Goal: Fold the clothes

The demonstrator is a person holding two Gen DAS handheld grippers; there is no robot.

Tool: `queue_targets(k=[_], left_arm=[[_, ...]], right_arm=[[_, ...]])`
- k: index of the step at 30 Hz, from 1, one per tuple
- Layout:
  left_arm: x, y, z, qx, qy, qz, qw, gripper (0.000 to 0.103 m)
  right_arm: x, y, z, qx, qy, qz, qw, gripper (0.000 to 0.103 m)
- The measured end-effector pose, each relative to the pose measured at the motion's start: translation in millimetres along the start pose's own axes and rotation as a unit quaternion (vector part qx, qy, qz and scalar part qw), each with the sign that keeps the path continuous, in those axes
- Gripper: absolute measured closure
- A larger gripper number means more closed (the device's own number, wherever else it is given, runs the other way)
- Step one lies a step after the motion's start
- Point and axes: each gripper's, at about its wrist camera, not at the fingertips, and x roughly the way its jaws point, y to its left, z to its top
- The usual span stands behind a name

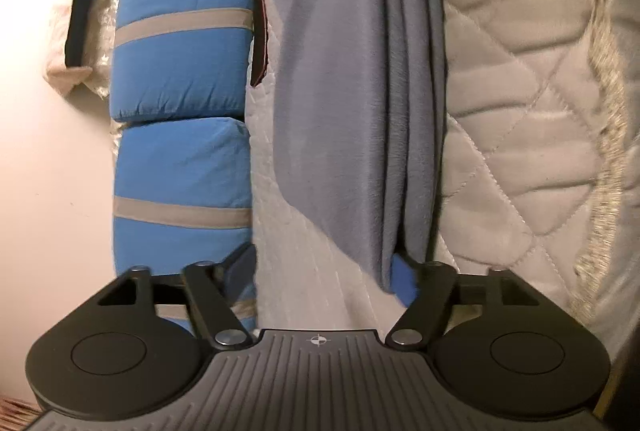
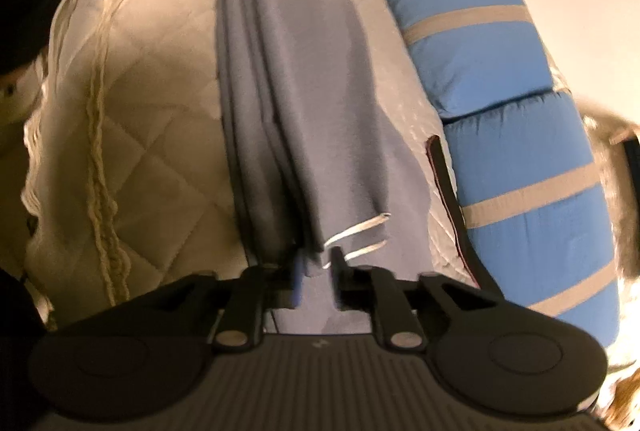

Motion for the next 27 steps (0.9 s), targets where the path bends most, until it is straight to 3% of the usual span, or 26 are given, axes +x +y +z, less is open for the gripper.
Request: queue_targets(k=[3,4,6,9,11,12,13,15,16,19,20,23,27], left_arm=[[-14,22,-6,-0.026,-0.001,-0.053,0.9983,0.022],[-20,31,-8,-0.046,-0.009,-0.065,0.9968,0.022],[-26,58,-12,-0.115,-0.021,-0.084,0.9896,0.022],[-12,105,-19,-0.261,-0.043,-0.120,0.9569,0.022],[8,125,-23,-0.341,-0.057,-0.153,0.9259,0.029],[20,132,-24,-0.375,-0.060,-0.173,0.9088,0.035],[32,135,-24,-0.402,-0.062,-0.199,0.8917,0.045],[58,139,-24,-0.452,-0.065,-0.250,0.8537,0.053],[73,138,-23,-0.471,-0.063,-0.262,0.8401,0.060],[115,134,-21,-0.495,-0.041,-0.294,0.8163,0.069],[125,131,-24,-0.503,-0.031,-0.302,0.8090,0.071],[149,125,-34,-0.528,-0.008,-0.318,0.7877,0.071],[162,130,-49,-0.568,0.032,-0.285,0.7714,0.070]], right_arm=[[-9,-20,-2,0.072,-0.014,0.005,0.997,0.048],[-12,-28,-2,0.102,-0.020,0.009,0.995,0.043],[-13,-50,-3,0.179,-0.035,0.027,0.983,0.043],[-3,-75,-1,0.274,-0.053,0.049,0.959,0.049],[7,-86,1,0.312,-0.059,0.059,0.947,0.066],[14,-89,3,0.327,-0.058,0.070,0.941,0.070],[22,-91,4,0.343,-0.059,0.084,0.934,0.078],[36,-94,6,0.374,-0.059,0.103,0.920,0.084],[42,-95,5,0.389,-0.054,0.105,0.914,0.086],[66,-100,-4,0.441,-0.024,0.114,0.890,0.090],[73,-102,-8,0.457,-0.016,0.116,0.882,0.085],[82,-104,-22,0.488,-0.015,0.111,0.865,0.086],[86,-106,-34,0.525,-0.030,0.111,0.843,0.087]])
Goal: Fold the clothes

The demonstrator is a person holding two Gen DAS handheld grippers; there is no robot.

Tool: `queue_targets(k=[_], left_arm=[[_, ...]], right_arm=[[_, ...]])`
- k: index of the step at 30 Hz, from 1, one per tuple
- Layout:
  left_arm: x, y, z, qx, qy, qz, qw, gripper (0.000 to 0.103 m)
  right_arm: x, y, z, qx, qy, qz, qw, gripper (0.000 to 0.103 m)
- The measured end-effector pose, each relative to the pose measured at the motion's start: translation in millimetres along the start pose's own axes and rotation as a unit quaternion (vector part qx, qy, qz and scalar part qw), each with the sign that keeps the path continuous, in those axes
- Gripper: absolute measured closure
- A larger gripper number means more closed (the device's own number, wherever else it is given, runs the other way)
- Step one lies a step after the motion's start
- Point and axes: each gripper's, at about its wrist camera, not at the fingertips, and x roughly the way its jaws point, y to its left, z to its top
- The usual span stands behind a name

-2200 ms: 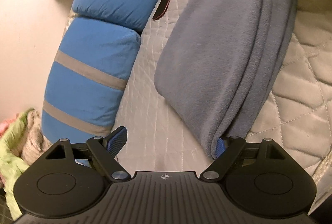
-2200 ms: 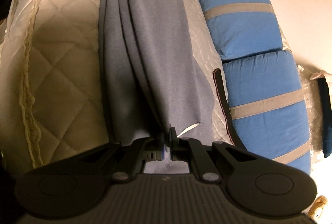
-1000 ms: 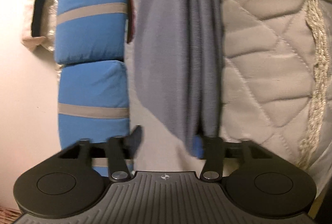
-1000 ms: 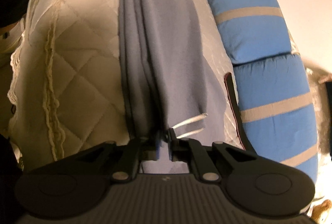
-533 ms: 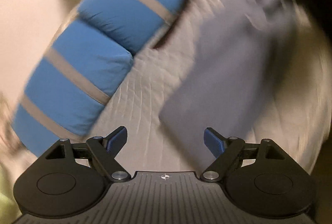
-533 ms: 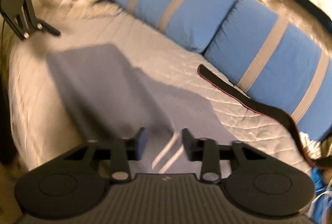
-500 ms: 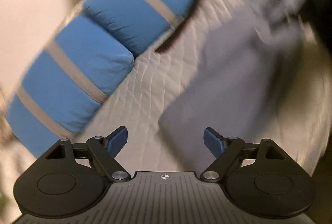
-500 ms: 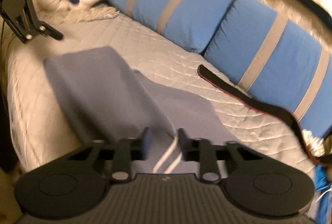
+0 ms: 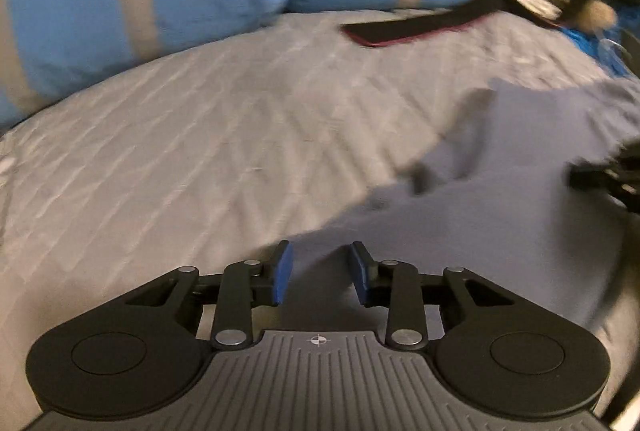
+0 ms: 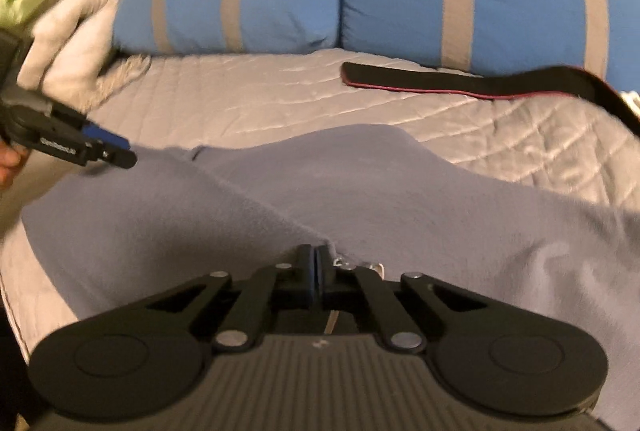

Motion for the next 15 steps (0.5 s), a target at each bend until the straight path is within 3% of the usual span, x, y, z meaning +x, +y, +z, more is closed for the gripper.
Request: queue_targets(k=[3,4,6,8,9,13,15], left_arm=[[-4,22,2,-0.057,0.016,0.015,0.9981,0.069],[-6,30,1,-0.076,0.025,0.008,0.9968,0.063],[-10,49,-5,-0.115,0.042,-0.018,0.9923,0.056],[-14,69,-16,-0.167,0.050,-0.070,0.9822,0.055],[-14,79,-23,-0.197,0.055,-0.098,0.9739,0.054],[-5,110,-52,-0.308,0.073,-0.215,0.9240,0.047],[-1,119,-63,-0.345,0.076,-0.258,0.8992,0.047]], right_arm=[[-1,-1,1,0.003,-0.012,-0.012,1.000,0.087],[-2,-2,1,0.003,-0.017,-0.018,1.000,0.087],[-6,-2,2,-0.002,-0.032,-0.051,0.998,0.076],[-12,-5,3,0.003,-0.055,-0.096,0.994,0.056],[-15,-8,4,0.013,-0.063,-0.101,0.993,0.055],[-26,-21,7,0.058,-0.092,-0.091,0.990,0.035],[-28,-22,8,0.062,-0.098,-0.087,0.989,0.035]])
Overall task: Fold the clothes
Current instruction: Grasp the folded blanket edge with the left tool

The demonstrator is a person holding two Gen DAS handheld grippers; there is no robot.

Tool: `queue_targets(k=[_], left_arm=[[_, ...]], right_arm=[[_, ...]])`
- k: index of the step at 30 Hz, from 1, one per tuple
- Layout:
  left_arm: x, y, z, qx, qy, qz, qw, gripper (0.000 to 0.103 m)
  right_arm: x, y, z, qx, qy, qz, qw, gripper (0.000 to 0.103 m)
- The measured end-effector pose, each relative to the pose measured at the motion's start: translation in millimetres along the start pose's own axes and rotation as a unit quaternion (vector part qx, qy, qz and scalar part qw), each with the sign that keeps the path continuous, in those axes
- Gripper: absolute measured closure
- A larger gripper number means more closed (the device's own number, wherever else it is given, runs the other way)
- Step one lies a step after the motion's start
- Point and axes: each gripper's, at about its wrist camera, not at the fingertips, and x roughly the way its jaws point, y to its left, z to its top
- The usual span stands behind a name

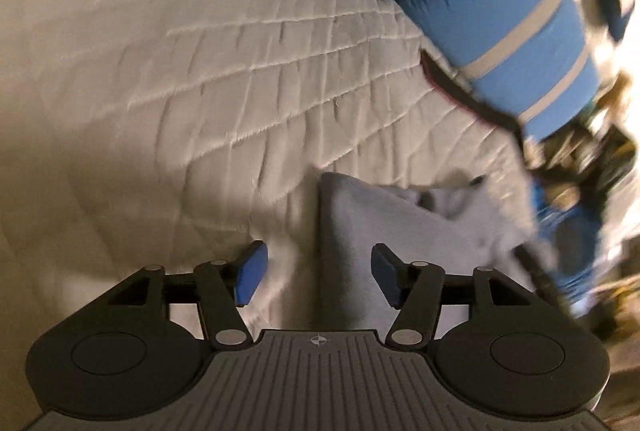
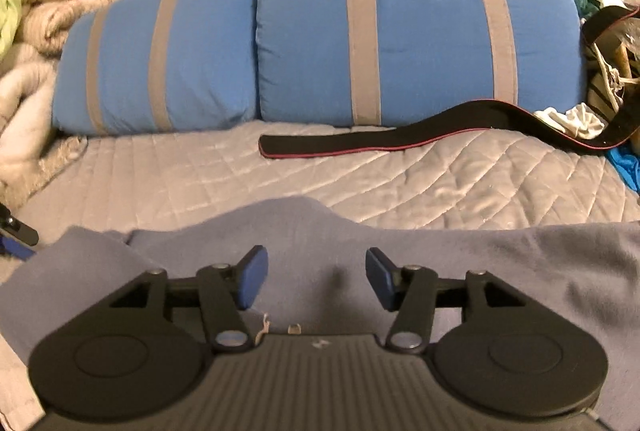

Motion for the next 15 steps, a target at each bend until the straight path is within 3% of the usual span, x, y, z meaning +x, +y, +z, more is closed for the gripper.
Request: queue_targets(k=[2,5,12,15], left_arm=[[5,16,-1,-0.050,0.034,-0.063,0.9962,0.047],[22,25,-7,-0.069,0.060,-0.107,0.9900,0.047],[42,16,-14,-0.059,0.063,-0.132,0.9874,0.048],[46,9,-15,-0.055,0.060,-0.113,0.9902,0.059]], right_arm=[[0,1,1,0.001,-0.003,0.001,1.000,0.034],[0,1,1,0.000,-0.009,0.004,1.000,0.033],[-2,0,0,0.010,-0.009,0.019,1.000,0.030],[3,0,-1,0.007,-0.004,0.023,1.000,0.029]])
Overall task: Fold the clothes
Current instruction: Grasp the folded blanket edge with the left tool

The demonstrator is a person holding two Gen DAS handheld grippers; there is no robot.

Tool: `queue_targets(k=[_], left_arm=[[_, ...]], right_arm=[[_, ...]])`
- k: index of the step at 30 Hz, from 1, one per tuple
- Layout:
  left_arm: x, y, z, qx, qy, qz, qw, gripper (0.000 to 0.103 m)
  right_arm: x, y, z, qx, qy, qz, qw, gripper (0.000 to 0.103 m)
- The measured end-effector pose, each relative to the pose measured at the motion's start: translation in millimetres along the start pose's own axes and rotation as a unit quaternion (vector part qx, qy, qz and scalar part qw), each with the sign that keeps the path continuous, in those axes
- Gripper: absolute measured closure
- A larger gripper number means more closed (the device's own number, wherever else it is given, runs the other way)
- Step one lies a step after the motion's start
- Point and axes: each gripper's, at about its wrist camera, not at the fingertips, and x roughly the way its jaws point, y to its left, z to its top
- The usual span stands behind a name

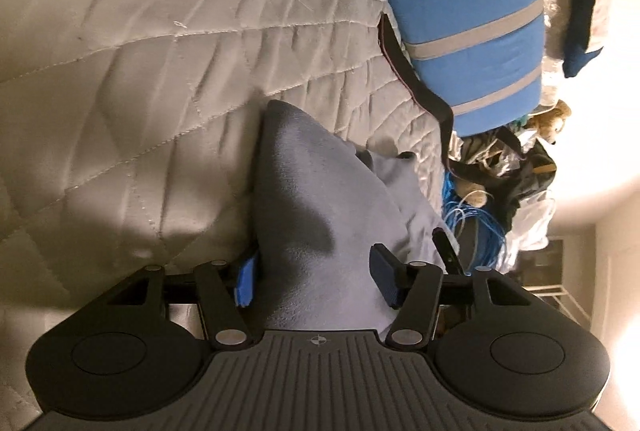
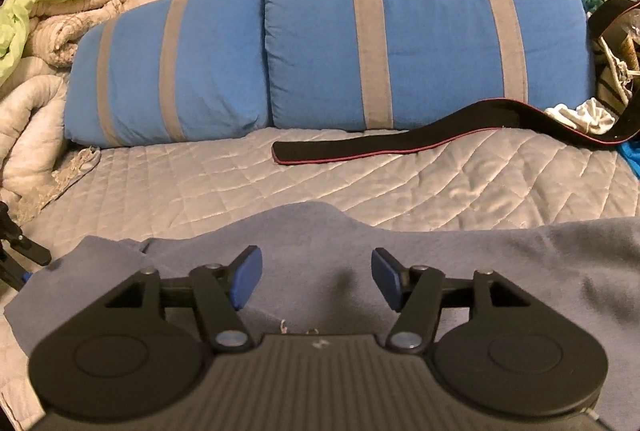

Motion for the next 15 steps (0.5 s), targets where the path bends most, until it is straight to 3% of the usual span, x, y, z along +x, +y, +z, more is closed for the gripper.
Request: queue_targets(k=[1,4,15], left_arm=[[0,2,0,-0.006,-0.002,0.009,0.9999,0.068],[2,2,0,-0.020,-0.011,0.021,0.9995,0.074],[4,-11,-6,0.008,-0.033,0.063,0.9974,0.078]], right_arm=[[1,0,-1,-0.001,0.002,0.000,1.000,0.028],[6,1,-2,-0.004,0.010,-0.003,1.000,0.027],[14,13,-9,-0.039,0.033,-0.018,0.999,0.026]])
